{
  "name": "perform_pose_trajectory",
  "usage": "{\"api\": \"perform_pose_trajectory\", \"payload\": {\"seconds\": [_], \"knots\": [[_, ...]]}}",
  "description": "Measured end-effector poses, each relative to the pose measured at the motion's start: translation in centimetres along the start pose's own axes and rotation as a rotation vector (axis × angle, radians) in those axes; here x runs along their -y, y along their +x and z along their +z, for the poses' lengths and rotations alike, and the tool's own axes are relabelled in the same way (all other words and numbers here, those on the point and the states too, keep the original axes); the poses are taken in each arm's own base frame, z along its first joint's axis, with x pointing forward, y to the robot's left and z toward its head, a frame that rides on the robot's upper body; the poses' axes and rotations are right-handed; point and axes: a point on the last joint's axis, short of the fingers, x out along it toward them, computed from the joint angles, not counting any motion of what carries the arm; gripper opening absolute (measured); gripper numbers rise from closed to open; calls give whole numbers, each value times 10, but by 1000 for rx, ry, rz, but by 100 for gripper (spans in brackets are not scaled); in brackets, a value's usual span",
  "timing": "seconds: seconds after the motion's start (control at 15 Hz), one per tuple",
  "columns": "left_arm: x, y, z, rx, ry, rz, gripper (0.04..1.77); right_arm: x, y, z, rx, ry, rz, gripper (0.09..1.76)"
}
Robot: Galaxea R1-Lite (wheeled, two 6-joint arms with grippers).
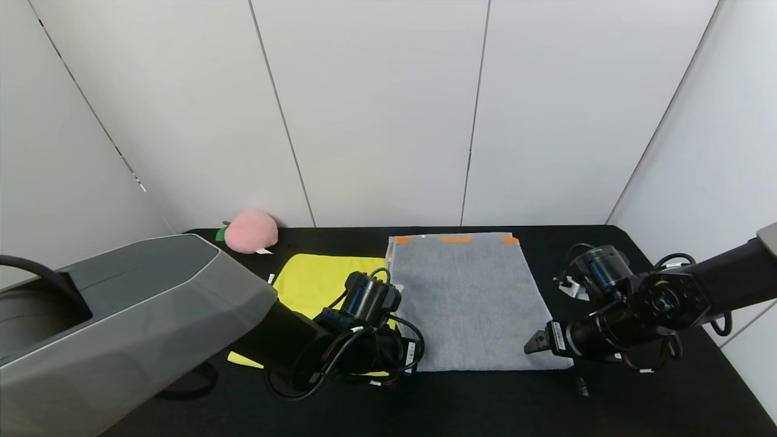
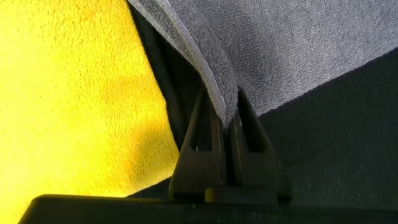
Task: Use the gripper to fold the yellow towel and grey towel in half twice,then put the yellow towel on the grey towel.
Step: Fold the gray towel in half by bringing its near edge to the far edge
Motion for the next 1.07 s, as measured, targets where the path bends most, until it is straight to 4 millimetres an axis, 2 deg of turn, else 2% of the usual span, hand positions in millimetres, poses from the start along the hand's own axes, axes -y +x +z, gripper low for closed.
{"api": "perform_pose_trajectory", "payload": {"seconds": [1.07], "knots": [[-1,0,0,0,0,5,14,-18,11,5,24,-17,29,171]]}}
